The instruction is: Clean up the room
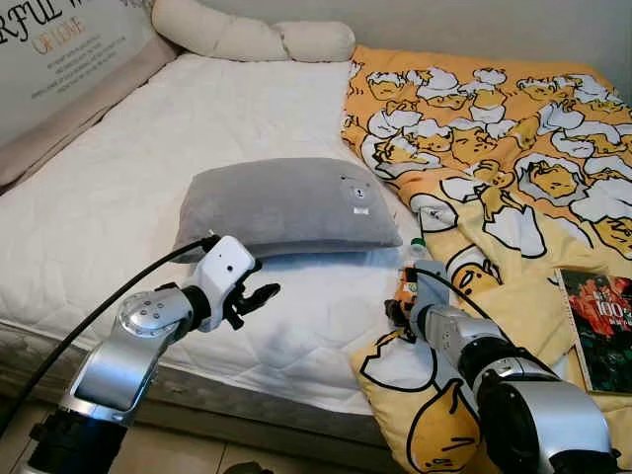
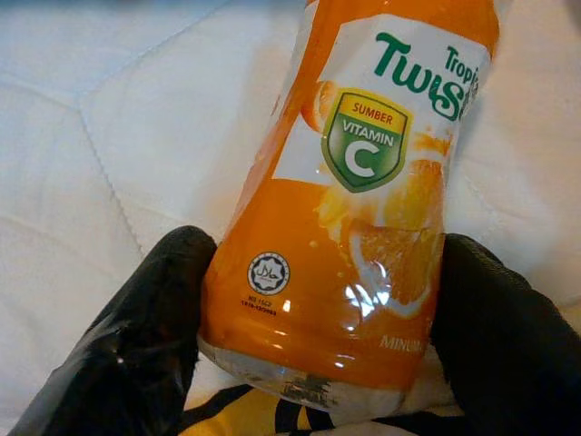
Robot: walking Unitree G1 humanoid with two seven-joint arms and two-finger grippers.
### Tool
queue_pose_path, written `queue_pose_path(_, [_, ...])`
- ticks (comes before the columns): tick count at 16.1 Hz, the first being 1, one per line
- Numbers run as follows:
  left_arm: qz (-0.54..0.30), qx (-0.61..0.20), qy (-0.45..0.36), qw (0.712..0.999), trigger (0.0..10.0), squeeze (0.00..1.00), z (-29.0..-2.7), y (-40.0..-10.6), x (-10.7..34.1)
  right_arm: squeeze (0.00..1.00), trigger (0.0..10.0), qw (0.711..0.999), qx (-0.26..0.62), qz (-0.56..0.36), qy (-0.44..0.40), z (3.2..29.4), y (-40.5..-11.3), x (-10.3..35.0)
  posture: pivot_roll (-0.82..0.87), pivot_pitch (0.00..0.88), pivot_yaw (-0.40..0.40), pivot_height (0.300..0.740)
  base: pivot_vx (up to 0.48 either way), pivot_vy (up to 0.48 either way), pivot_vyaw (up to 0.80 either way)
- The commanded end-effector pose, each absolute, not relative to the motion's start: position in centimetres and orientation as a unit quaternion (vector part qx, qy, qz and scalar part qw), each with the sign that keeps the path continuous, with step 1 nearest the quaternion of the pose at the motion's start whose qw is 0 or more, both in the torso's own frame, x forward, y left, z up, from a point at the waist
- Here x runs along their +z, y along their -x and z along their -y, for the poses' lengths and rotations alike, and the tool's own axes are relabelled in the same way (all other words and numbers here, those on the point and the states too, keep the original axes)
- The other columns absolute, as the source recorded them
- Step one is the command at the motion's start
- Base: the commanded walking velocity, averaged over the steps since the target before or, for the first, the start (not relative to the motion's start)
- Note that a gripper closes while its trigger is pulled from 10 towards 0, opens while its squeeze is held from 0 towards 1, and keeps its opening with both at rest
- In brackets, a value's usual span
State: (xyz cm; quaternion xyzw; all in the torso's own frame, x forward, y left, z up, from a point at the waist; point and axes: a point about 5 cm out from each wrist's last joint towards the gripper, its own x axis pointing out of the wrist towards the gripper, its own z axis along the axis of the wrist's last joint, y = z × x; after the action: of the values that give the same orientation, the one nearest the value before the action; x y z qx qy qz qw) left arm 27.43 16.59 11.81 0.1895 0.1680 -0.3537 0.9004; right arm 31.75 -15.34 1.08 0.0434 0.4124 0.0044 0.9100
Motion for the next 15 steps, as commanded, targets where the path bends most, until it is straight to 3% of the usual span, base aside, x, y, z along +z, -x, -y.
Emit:
queue_pose_path(1, [-0.167,-0.360,-0.191,0.898,10.0,0.00,-16.2,-27.2,11.9,0.00,0.0,0.909,-0.011,-0.412,-0.055,15.8,-31.7,1.0,0.04,0.000,-0.004,0.740,0.000,0.000,0.00])
queue_pose_path(8, [-0.169,-0.346,-0.197,0.902,10.0,0.00,-16.9,-27.1,11.9,0.00,0.0,0.931,-0.008,-0.352,-0.095,15.6,-33.2,2.7,0.03,0.000,-0.001,0.740,0.000,0.000,0.00])
queue_pose_path(11, [-0.170,-0.328,-0.173,0.913,10.0,0.00,-17.3,-25.7,11.5,0.00,0.0,0.963,0.020,-0.236,-0.128,15.6,-33.9,4.6,-0.01,0.000,0.016,0.740,0.000,0.000,0.00])
queue_pose_path(12, [-0.170,-0.317,-0.166,0.918,10.0,0.00,-17.4,-25.5,11.4,0.00,0.8,0.972,0.026,-0.180,-0.149,15.4,-33.6,5.8,-0.02,0.000,0.020,0.740,0.000,0.000,0.00])
queue_pose_path(13, [-0.167,-0.308,-0.163,0.922,10.0,0.00,-17.4,-25.4,11.3,0.00,5.1,0.977,0.032,-0.145,-0.151,15.2,-33.2,6.7,-0.02,0.000,0.024,0.740,0.000,0.000,0.00])
queue_pose_path(14, [-0.156,-0.281,-0.155,0.934,10.0,0.00,-17.3,-25.1,11.4,0.00,10.0,0.993,0.070,-0.070,-0.070,14.4,-31.8,8.9,-0.04,0.000,0.027,0.740,0.000,0.000,0.00])
queue_pose_path(15, [-0.150,-0.267,-0.155,0.939,10.0,0.00,-17.3,-25.0,11.4,0.00,10.0,0.993,0.090,-0.053,-0.049,14.0,-31.4,9.5,-0.04,0.000,0.026,0.740,0.000,0.000,0.00])
